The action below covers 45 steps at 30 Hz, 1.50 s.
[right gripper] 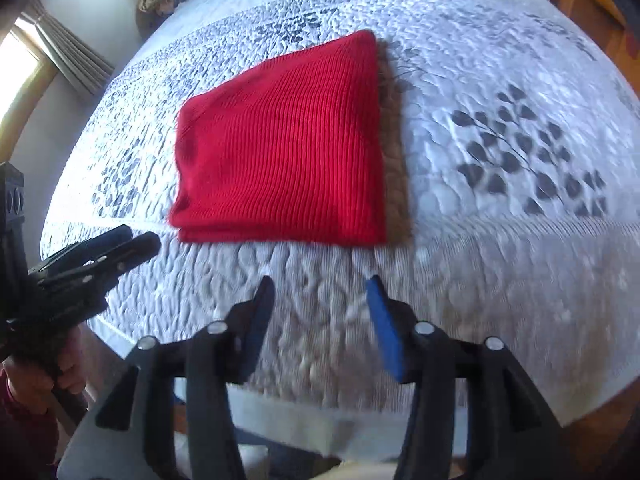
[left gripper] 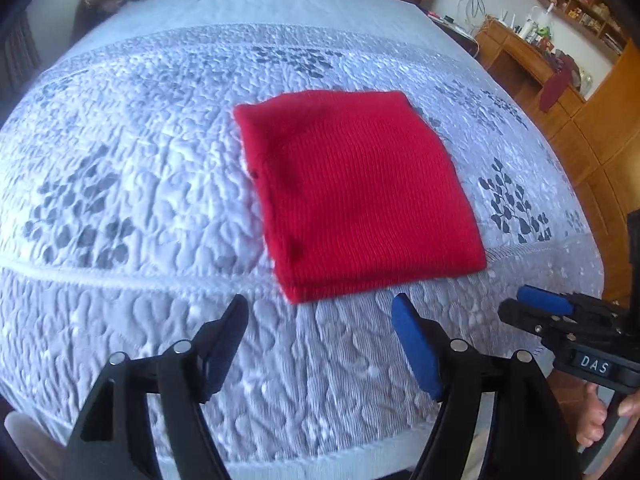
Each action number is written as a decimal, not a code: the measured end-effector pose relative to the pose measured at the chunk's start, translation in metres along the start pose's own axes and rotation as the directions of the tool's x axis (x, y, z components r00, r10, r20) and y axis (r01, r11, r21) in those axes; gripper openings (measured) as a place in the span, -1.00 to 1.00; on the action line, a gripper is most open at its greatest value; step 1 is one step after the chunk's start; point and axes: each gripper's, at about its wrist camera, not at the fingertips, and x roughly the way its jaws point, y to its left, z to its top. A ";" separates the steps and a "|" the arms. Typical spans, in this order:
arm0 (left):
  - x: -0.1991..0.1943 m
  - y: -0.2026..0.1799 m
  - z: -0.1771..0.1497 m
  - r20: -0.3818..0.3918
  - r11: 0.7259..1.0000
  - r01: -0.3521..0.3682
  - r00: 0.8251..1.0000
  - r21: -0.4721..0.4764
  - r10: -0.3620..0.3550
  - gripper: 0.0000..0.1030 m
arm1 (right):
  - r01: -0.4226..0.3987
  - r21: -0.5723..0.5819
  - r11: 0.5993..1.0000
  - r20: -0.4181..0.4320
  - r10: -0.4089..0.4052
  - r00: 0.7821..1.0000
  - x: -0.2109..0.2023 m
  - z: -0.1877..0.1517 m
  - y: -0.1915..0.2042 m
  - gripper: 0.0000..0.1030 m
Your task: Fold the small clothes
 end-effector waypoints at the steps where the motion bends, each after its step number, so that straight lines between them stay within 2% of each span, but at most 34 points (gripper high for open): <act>1: -0.005 0.000 -0.003 0.002 1.000 -0.010 1.000 -0.001 0.010 0.52 | 0.009 0.001 1.000 0.006 -0.009 1.000 -0.005 -0.005 0.001 0.12; 4: -0.021 0.000 -0.016 0.019 1.000 -0.020 1.000 -0.004 0.020 0.59 | 0.047 0.005 0.999 0.021 -0.047 0.999 -0.018 -0.019 0.003 0.46; 8: -0.033 0.000 -0.028 0.020 0.999 -0.033 0.999 -0.013 0.033 0.61 | 0.083 -0.013 0.996 0.057 -0.082 0.995 -0.039 -0.031 0.009 0.70; 14: -0.051 -0.002 -0.039 0.049 0.997 -0.074 0.996 -0.007 0.074 0.61 | 0.088 -0.025 0.996 0.081 -0.085 0.993 -0.057 -0.035 0.015 0.74; 24: -0.078 -0.009 -0.038 0.101 0.997 -0.081 0.992 0.007 0.080 0.61 | 0.081 -0.012 0.997 0.088 -0.080 0.993 -0.064 -0.038 0.025 0.76; 28: -0.084 -0.013 -0.038 0.123 0.994 -0.106 0.987 0.022 0.102 0.61 | 0.097 -0.012 0.995 0.094 -0.096 0.991 -0.067 -0.036 0.025 0.76; 36: -0.093 -0.017 -0.038 0.142 0.992 -0.126 0.983 0.033 0.120 0.61 | 0.120 -0.018 0.993 0.108 -0.118 0.987 -0.069 -0.035 0.032 0.77; 45: -0.091 -0.016 -0.039 0.130 0.989 -0.144 0.982 0.027 0.140 0.61 | 0.129 -0.022 0.991 0.106 -0.126 0.986 -0.066 -0.036 0.036 0.78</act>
